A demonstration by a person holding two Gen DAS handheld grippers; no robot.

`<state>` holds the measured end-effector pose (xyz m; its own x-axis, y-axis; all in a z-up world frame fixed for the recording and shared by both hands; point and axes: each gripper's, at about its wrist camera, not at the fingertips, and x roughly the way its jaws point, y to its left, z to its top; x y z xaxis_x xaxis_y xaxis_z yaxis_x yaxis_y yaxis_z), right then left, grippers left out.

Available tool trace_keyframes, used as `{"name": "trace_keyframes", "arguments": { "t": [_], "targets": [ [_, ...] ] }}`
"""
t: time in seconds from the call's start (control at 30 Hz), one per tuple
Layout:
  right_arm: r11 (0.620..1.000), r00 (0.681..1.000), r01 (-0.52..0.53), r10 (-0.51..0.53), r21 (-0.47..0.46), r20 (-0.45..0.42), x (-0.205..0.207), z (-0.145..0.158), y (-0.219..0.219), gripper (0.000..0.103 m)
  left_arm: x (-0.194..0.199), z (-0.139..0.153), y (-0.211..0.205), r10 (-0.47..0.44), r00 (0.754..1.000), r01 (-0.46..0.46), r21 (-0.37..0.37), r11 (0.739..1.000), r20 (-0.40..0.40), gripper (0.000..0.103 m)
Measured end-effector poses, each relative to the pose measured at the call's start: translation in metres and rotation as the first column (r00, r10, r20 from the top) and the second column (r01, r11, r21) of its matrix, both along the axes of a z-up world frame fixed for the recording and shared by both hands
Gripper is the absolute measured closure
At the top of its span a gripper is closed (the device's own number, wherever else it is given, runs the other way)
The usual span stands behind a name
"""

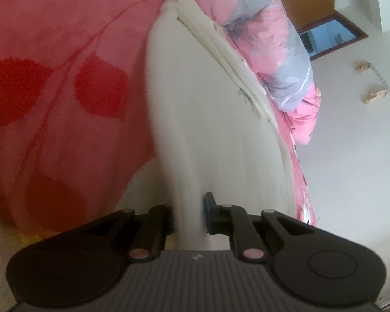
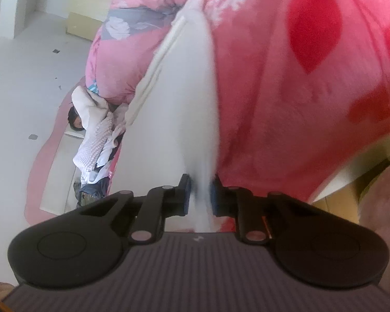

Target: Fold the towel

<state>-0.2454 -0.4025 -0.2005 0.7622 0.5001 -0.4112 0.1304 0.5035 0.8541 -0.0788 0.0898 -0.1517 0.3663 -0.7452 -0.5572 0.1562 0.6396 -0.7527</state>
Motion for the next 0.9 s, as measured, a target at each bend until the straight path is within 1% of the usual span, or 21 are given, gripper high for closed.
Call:
{"name": "trace_keyframes", "arguments": {
  "t": [0.13,0.27,0.43,0.57,0.7,0.9],
  "targets": [
    [1.0,1.0,0.003,-0.002,-0.022,0.028,-0.004,0.014,0.0,0.091,-0.006,0.006,0.004,-0.003,1.0,0.003,0.004,1.0,0.016,0.093],
    [0.999,1.0,0.004,-0.003,-0.04,0.029,-0.009,0.021,-0.001,0.092,-0.01,0.008,0.005,-0.004,1.0,0.004,0.002,1.0,0.028,0.093],
    [0.999,0.999,0.015,-0.013,-0.033,0.045,-0.013,0.025,0.0,0.092,-0.01,0.009,0.004,-0.005,0.999,0.005,-0.005,1.0,0.031,0.093],
    [0.999,0.998,0.02,-0.018,-0.026,0.067,-0.014,0.027,0.002,0.093,-0.013,0.016,0.006,0.005,0.998,-0.003,-0.022,1.0,0.058,0.094],
    [0.999,0.992,0.026,-0.023,-0.021,0.125,-0.011,0.038,0.004,0.095,-0.014,0.03,0.009,0.012,0.995,-0.007,-0.057,0.998,0.099,0.095],
    [0.998,0.972,0.036,-0.023,-0.048,0.234,0.003,0.07,0.003,0.095,-0.005,0.054,0.013,0.024,0.985,-0.006,-0.102,0.995,0.172,0.095]
  ]
}}
